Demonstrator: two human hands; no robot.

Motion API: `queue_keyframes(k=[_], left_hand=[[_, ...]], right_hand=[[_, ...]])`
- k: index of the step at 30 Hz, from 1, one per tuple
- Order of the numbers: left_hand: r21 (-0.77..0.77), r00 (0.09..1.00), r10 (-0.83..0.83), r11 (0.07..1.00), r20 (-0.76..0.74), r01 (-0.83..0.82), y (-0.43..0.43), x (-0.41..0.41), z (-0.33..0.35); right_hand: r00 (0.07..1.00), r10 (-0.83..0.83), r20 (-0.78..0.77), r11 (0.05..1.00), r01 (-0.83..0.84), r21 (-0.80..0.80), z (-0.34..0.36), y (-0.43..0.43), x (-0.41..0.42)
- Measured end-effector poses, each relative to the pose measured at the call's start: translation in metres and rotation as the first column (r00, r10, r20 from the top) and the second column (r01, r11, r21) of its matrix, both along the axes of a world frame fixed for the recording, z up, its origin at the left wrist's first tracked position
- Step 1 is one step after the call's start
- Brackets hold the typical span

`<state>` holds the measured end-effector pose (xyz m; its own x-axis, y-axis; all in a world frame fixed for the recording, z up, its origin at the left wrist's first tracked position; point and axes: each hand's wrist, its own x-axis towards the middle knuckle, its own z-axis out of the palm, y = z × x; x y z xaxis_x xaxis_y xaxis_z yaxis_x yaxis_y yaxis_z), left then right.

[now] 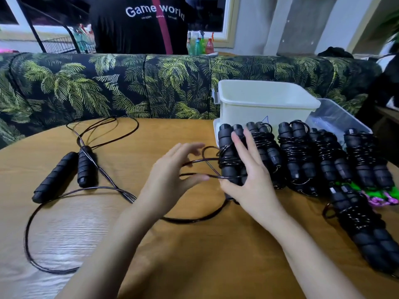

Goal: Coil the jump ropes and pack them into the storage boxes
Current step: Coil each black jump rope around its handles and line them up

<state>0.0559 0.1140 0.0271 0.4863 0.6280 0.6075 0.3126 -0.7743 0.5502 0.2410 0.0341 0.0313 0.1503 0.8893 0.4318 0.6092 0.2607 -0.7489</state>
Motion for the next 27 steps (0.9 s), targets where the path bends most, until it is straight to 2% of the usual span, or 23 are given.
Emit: queue_keyframes(k=[1,3,4,6,8,10,12,14,18,22,24,27], left_hand=[[0.227,0.993,0.085,0.972,-0.078,-0.066,-0.003,0.004,0.0],[0.569,0.966,0.192,0.82,-0.17,-0.063,-0.007,0.012,-0.003],[0.648,0.956,0.215,0.761,-0.2,-0.036,-0.008,0.013,-0.006],[0.67,0.943,0.23,0.742,-0.242,-0.009,-0.007,0.013,-0.015],[0.527,0.952,0.189,0.849,-0.242,-0.035,-0.004,0.01,-0.026],[0.173,0.981,0.09,0.983,-0.17,-0.06,-0.001,0.006,-0.03],[-0.18,1.0,-0.009,0.984,-0.015,0.006,-0.002,0.004,-0.032],[-0.4,0.986,-0.061,0.909,0.153,0.118,-0.004,0.004,-0.03],[-0.569,0.926,-0.098,0.764,0.364,0.304,-0.006,0.004,-0.028],[-0.643,0.865,-0.158,0.608,0.476,0.465,-0.01,0.006,-0.03],[-0.663,0.852,-0.159,0.563,0.498,0.493,-0.012,0.008,-0.03],[-0.683,0.844,-0.09,0.546,0.529,0.486,-0.015,0.01,-0.028]], right_hand=[[0.999,-0.026,0.035,1.0,0.026,-0.017,-0.004,0.003,0.002],[0.994,-0.075,0.079,0.996,0.079,-0.047,-0.012,0.007,0.005],[0.991,-0.093,0.092,0.994,0.098,-0.054,-0.015,0.009,0.006],[0.991,-0.102,0.088,0.993,0.107,-0.051,-0.02,0.009,0.007],[0.994,-0.095,0.049,0.995,0.095,-0.005,-0.021,0.008,0.003],[0.998,-0.063,-0.001,0.997,0.063,0.049,-0.019,0.004,-0.005],[0.999,-0.008,-0.053,0.998,0.011,0.063,-0.016,-0.002,-0.012],[0.989,0.063,-0.133,0.996,-0.055,0.063,-0.015,-0.007,-0.015],[0.9,0.228,-0.371,0.973,-0.22,0.064,-0.016,-0.014,-0.021],[0.789,0.272,-0.551,0.956,-0.288,0.06,-0.024,-0.015,-0.026],[0.753,0.278,-0.597,0.951,-0.304,0.059,-0.027,-0.015,-0.028],[0.734,0.284,-0.617,0.944,-0.326,0.048,-0.029,-0.013,-0.029]])
